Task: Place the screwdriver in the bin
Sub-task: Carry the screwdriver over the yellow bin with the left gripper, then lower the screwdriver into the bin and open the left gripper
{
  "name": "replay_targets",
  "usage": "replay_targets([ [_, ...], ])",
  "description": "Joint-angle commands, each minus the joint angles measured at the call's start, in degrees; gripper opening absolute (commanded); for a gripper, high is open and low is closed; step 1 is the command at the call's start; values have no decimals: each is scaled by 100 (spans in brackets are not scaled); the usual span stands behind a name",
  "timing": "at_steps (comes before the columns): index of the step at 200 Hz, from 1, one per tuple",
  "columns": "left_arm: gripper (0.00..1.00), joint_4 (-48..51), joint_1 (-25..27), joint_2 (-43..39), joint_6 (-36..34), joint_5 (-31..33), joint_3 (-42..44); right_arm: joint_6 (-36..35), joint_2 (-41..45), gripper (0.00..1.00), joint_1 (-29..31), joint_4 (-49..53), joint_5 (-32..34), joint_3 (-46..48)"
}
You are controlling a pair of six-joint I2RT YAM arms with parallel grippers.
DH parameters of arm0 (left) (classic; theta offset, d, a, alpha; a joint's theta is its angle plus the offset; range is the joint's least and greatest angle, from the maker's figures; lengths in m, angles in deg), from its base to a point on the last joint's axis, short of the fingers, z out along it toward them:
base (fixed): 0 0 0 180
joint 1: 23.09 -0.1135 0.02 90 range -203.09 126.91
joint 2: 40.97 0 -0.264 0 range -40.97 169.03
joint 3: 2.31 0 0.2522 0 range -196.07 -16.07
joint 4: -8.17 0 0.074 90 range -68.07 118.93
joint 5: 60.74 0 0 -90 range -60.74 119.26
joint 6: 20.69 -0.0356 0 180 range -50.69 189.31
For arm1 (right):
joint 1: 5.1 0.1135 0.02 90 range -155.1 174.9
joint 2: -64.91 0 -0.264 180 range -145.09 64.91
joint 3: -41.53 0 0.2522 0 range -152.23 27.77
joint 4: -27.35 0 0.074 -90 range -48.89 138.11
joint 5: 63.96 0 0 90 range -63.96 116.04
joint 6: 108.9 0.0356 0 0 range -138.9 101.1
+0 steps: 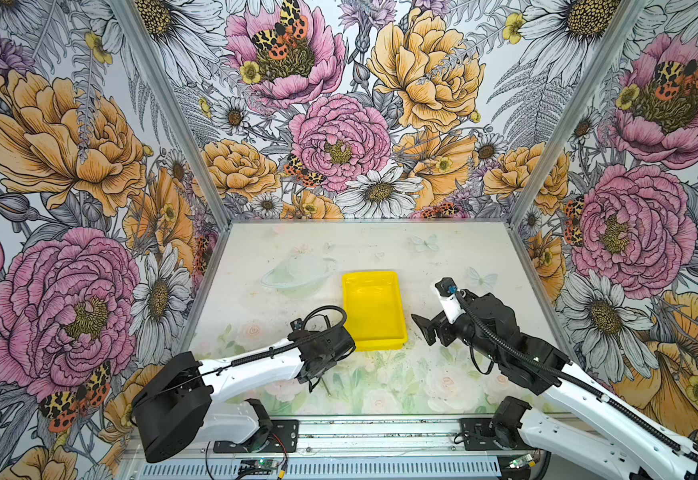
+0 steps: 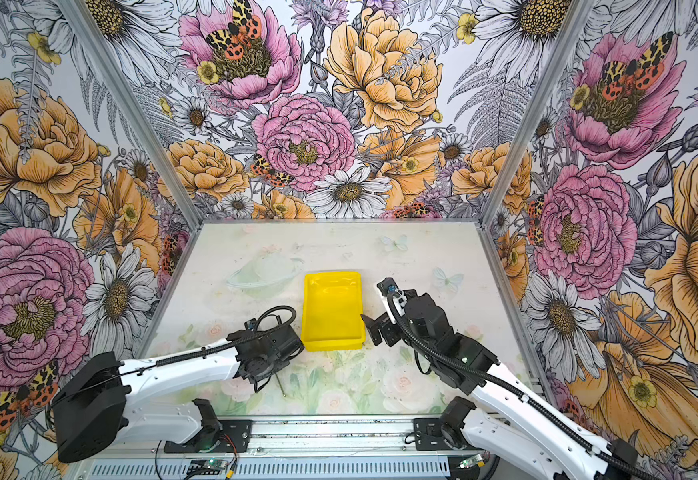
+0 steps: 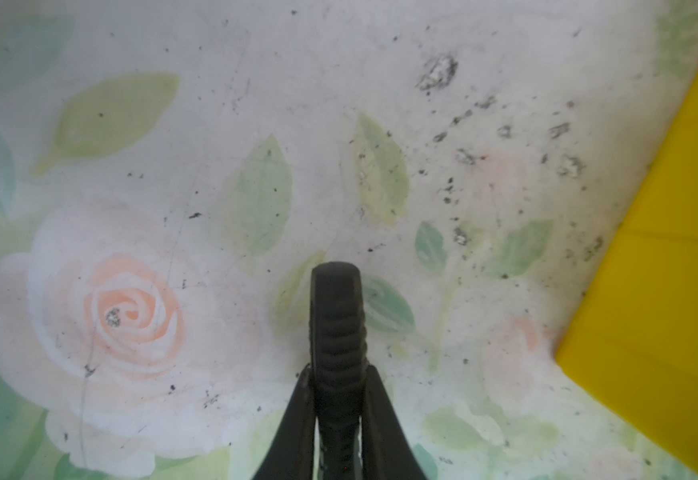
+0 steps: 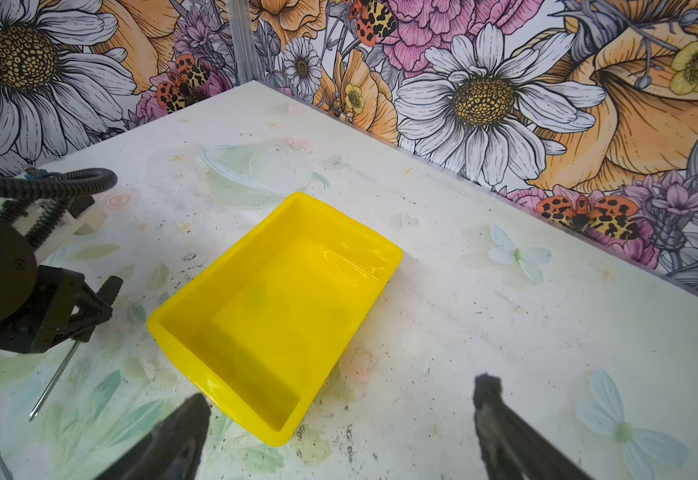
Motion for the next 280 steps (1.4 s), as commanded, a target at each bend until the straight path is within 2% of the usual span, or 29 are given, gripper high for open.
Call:
replay_targets([
  [1, 0, -17, 1, -330, -573, 435, -474, 408, 140, 100, -189, 10, -104, -118],
  [24, 0, -30, -23, -314, -1136, 631, -1090, 608, 217, 99, -452, 23, -302, -72],
  [52, 0, -54, -65, 108, -1841, 743, -2010, 808, 316, 99, -816, 30, -565, -20],
  [90, 0, -396, -227, 1242, -2483, 463, -3169, 928, 329, 99, -1049, 56, -694, 7],
  [146, 0, -694, -563, 2867, -2984, -67, -4479, 1036, 543, 99, -1178, 261, -588, 42],
  [181, 0, -708, -717, 3483, -3095, -245, -4663, 1058, 633, 100, -1226, 331, -526, 95],
  [280, 0, -1124, -563, 4146, -2858, -576, -4249, 999, 562, 99, -1306, 377, -572, 121],
])
